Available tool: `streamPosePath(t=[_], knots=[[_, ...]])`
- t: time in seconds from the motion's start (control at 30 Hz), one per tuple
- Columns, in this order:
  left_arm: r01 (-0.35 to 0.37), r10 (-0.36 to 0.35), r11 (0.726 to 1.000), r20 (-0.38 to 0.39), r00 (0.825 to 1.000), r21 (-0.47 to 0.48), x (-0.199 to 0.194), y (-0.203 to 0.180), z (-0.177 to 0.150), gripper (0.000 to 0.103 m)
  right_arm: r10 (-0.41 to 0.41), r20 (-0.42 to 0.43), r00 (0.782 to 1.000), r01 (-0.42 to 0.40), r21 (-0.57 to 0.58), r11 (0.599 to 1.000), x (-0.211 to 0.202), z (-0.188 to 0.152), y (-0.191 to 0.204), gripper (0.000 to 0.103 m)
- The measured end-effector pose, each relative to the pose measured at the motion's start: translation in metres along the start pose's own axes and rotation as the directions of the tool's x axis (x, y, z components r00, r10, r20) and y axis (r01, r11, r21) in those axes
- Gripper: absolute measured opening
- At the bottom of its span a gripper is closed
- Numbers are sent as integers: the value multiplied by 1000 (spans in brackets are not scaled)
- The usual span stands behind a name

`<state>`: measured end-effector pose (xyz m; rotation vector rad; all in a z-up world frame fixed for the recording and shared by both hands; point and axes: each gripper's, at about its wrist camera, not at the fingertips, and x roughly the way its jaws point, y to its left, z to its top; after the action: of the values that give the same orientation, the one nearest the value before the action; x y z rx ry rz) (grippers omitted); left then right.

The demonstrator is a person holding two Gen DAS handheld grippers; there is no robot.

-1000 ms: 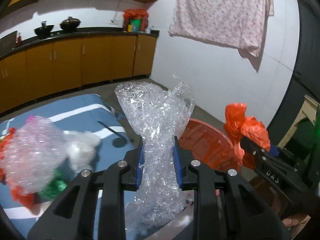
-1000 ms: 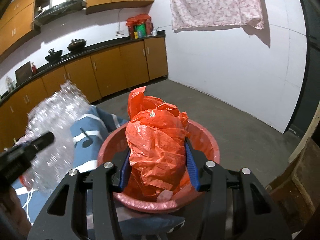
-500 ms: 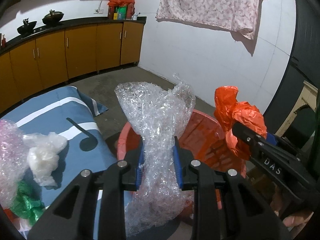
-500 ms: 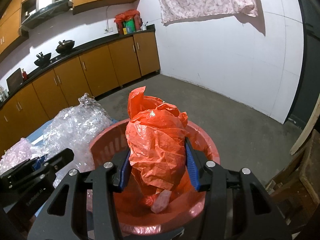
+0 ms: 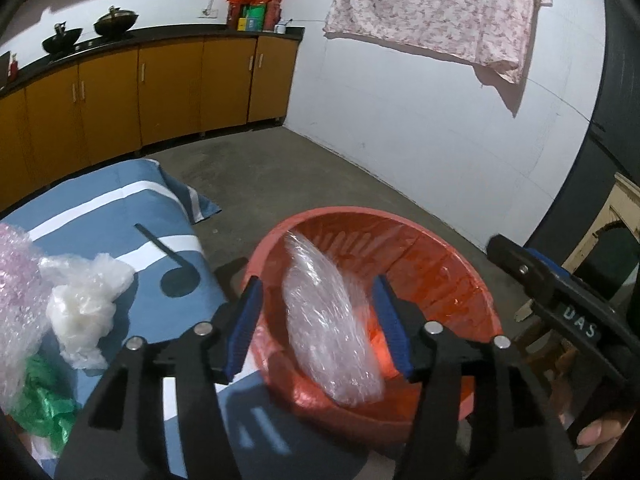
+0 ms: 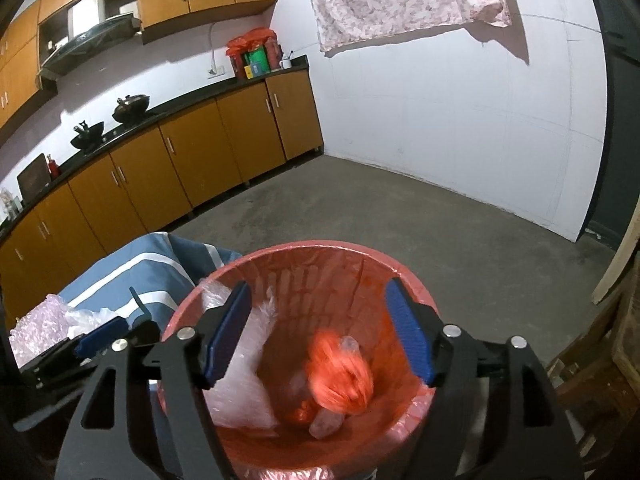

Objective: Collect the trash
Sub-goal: 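Carry the bubble wrap and red bag over the orange basket and release both, then move both open tools back over the trash on the table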

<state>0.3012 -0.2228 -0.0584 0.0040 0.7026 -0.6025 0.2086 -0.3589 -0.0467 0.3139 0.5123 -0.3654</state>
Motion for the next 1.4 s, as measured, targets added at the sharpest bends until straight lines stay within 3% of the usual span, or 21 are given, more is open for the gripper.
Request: streamPosePath(t=[0.1, 0.3, 0.6, 0.8, 1.0, 1.17, 1.4], knots=[[-28, 28, 1000, 23, 999, -9, -12, 5, -2, 65, -32, 15, 999, 32, -10, 999, -7, -5, -1, 83], [-136, 133, 990, 96, 987, 26, -59, 13, -17, 73, -43, 9, 999, 43, -30, 999, -15, -12, 4, 84], [-290, 291, 957, 185, 939, -31, -142, 48, -47, 75, 48, 4, 999, -48, -81, 996, -31, -22, 46, 84], [-413, 435, 899, 180, 882, -148, -188, 101, -73, 76, 129, -25, 991, -131, -158, 979, -34, -32, 95, 84], [-540, 580, 804, 130, 804, -250, -219, 159, -99, 76, 213, -86, 973, -227, -222, 948, -26, -44, 152, 79], [-587, 640, 748, 102, 762, -310, -238, 196, -110, 78, 255, -141, 957, -285, -264, 921, -7, -55, 198, 73], [-632, 691, 698, 85, 718, -337, -249, 228, -115, 79, 263, -200, 944, -311, -271, 911, 27, -62, 246, 73]])
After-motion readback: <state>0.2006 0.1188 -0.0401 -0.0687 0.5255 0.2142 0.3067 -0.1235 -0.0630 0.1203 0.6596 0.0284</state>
